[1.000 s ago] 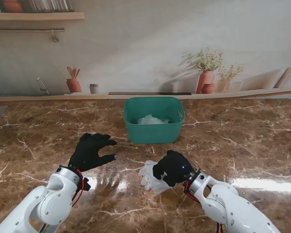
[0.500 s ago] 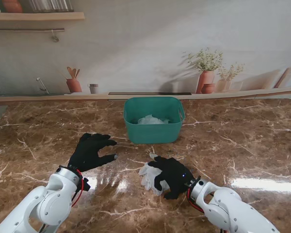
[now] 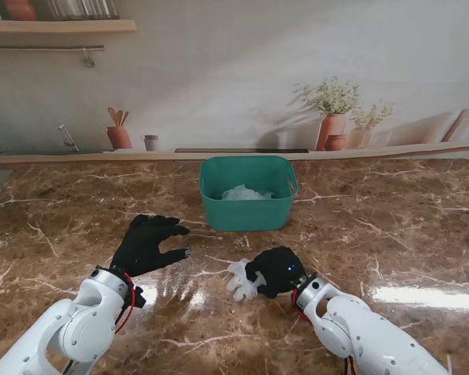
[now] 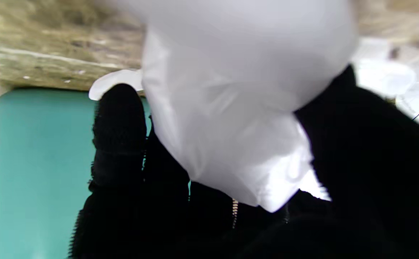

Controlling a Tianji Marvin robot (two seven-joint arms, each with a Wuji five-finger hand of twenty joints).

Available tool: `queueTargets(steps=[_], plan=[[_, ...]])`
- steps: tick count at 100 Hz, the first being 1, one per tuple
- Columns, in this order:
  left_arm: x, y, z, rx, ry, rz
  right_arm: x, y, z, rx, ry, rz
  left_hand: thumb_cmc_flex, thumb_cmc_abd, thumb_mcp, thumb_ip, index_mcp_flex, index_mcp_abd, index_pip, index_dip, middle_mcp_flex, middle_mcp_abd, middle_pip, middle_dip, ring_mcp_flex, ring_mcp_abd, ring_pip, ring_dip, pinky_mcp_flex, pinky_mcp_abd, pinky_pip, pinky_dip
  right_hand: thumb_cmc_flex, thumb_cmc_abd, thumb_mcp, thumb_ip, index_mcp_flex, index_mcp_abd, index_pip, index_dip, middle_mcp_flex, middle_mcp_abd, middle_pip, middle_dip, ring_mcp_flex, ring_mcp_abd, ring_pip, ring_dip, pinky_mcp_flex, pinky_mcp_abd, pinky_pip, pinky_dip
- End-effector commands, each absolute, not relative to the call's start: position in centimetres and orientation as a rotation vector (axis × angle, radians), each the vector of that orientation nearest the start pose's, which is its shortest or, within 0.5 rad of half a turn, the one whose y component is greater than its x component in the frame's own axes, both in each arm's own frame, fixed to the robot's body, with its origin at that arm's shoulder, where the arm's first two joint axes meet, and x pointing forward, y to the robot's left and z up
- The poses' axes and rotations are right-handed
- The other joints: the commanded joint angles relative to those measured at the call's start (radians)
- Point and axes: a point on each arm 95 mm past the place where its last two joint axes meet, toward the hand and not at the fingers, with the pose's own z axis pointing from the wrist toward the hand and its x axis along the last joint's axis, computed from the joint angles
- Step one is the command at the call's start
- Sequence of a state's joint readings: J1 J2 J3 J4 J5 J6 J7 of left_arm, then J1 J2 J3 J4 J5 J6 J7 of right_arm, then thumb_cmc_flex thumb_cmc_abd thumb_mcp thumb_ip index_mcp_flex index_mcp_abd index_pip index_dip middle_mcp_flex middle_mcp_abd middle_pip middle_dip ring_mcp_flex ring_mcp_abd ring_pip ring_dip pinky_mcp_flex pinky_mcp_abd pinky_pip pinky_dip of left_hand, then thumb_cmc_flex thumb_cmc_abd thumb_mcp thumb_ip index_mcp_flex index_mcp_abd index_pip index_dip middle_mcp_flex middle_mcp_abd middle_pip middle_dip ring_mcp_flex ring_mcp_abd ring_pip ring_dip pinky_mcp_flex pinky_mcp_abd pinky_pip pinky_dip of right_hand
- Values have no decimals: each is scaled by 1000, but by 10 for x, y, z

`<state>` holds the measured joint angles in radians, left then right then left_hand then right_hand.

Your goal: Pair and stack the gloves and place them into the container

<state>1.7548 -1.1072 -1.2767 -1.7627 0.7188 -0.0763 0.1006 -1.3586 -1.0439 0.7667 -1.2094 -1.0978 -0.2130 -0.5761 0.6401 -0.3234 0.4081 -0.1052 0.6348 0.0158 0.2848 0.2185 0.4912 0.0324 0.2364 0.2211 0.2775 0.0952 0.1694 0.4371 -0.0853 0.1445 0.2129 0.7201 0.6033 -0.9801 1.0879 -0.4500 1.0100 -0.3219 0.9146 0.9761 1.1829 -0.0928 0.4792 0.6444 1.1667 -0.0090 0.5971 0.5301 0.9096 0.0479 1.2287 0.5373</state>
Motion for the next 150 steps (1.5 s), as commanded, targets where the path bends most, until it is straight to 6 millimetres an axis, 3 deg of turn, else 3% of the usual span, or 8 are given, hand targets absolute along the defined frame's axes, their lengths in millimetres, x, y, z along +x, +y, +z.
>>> queueTargets(steps=[1,38,44,46,50,93,117,150], plan=[[349,-11,-317,-1441,1298,-1802,368,35,-433,838,1744,1671,22,32,-30,26,20,-35,11,10,-17,-15,-21,-13,-34,-45,-33,-14,-3,-23,-45,-15,228,-34,47,179,46,-1,26,-52,56,-44,57,51,70,-2,92,34,45,-40,62,23],[347,-11,-318,-1445,1284,-1819,373,47,-354,711,1535,1855,32,31,-39,29,23,-16,12,9,-21,-2,-10,-6,-20,-48,-24,-9,22,-63,31,40,239,-46,76,180,75,8,17,-101,82,-37,67,77,96,27,149,41,92,-39,93,34],[346,-10,-318,-1447,1286,-1823,374,48,-337,703,1492,1893,35,28,-34,28,24,-8,11,7,-25,4,-4,-3,-16,-55,-23,-10,29,-99,36,26,240,-46,77,180,75,9,18,-102,82,-36,66,78,96,27,149,41,92,-40,93,35],[346,-10,-318,-1448,1286,-1824,375,49,-331,696,1479,1904,30,26,-22,26,23,-7,12,2,-26,4,-3,-2,-18,-54,-21,-17,25,-106,69,-47,240,-46,77,180,74,9,18,-103,81,-35,65,79,96,27,149,41,92,-40,93,35],[346,-10,-318,-1447,1285,-1828,377,49,-318,671,1451,1924,27,25,-18,25,24,-4,12,1,-27,5,0,0,-17,-54,-20,-19,27,-121,79,-75,239,-46,77,180,75,9,18,-104,82,-37,64,81,96,27,150,40,92,-40,93,35],[347,-11,-318,-1454,1248,-1844,424,51,-212,526,1286,1978,24,24,-22,25,23,-5,10,-1,-25,2,1,0,-17,-57,-15,-25,35,-94,106,-121,237,-42,72,179,74,7,20,-112,87,-37,55,88,98,15,157,41,94,-41,102,45],[347,-8,-315,-1444,1252,-1835,475,57,-201,578,1313,1949,25,26,-28,25,22,-6,9,-1,-26,2,-1,-1,-17,-59,-17,-28,30,-91,114,-132,236,-39,71,180,71,10,17,-117,85,-36,51,91,94,30,155,42,95,-45,102,50],[346,-6,-313,-1444,1257,-1810,541,67,-218,613,1451,1884,28,29,-36,26,23,-5,9,-1,-24,2,-2,-2,-15,-60,-19,-30,27,-89,115,-141,237,-33,79,183,68,7,19,-123,79,-44,49,100,79,18,154,54,67,-43,89,58]])
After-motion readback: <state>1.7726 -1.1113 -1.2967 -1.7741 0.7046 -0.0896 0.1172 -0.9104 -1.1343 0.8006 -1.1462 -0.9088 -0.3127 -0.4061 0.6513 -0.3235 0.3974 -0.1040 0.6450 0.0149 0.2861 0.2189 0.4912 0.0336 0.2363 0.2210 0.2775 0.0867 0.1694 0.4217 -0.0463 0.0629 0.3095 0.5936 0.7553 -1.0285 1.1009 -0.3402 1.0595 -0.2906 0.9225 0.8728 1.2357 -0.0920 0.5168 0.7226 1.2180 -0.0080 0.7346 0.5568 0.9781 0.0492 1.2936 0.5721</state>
